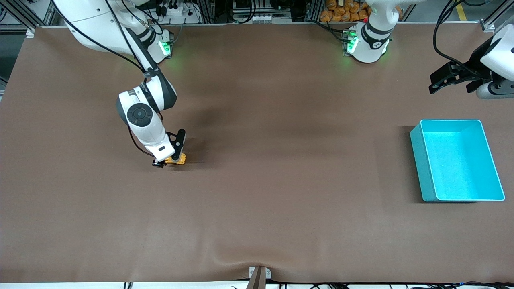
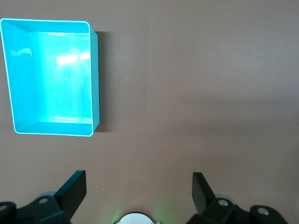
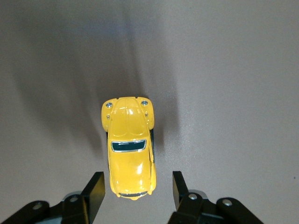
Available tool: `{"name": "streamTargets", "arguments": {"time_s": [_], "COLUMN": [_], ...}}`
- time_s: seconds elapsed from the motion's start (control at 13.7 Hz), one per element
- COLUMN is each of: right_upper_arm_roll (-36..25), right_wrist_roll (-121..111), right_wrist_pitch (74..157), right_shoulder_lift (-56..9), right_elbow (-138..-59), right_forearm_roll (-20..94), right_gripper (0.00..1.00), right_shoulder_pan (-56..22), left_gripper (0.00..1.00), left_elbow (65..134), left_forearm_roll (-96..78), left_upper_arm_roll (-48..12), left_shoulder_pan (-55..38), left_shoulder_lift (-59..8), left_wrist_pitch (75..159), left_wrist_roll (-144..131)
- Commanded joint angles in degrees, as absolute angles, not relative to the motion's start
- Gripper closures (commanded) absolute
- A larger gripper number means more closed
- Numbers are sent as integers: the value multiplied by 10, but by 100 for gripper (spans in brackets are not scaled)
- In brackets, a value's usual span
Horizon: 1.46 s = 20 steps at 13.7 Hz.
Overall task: Wind and store yellow beetle car
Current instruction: 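Close the right gripper on the yellow car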
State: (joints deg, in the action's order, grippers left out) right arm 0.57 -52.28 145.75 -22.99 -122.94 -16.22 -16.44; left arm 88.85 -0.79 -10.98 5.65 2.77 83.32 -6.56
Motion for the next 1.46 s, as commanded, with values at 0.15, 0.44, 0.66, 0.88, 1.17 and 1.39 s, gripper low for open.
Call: {"name": "streamTargets", "arguments": {"time_s": [0.15,0.44,0.66,0.88,1.17,1.39], "right_upper_arm_roll": [13,13,12,12,12,12], "right_wrist_roll": [-526,-525,-520,-517,-518,-520], "right_wrist_pitch": [1458,1457,1454,1451,1457,1459], "right_shoulder_lift": [-238,-249,-250,-250,-257,-258], "right_elbow": [-1217,-1209,-1210,-1210,-1209,-1210], "right_forearm_roll": [-136,-135,-134,-134,-135,-136], "right_gripper": [34,36,38,46,63,74], "right_shoulder_pan": [-173,-175,-175,-175,-176,-176], "left_gripper": [0,0,0,0,0,0], "left_elbow": [881,881,881,881,881,880], "left_forearm_roll": [-2,-1,0,0,0,0], "left_upper_arm_roll": [-111,-111,-111,-111,-111,-111], "left_shoulder_pan": [57,57,57,57,57,57], "left_shoulder_lift": [27,27,27,27,27,27], "left_wrist_pitch": [827,827,827,827,827,828], "left_wrist_roll": [-66,-66,-66,-66,-66,-66]}}
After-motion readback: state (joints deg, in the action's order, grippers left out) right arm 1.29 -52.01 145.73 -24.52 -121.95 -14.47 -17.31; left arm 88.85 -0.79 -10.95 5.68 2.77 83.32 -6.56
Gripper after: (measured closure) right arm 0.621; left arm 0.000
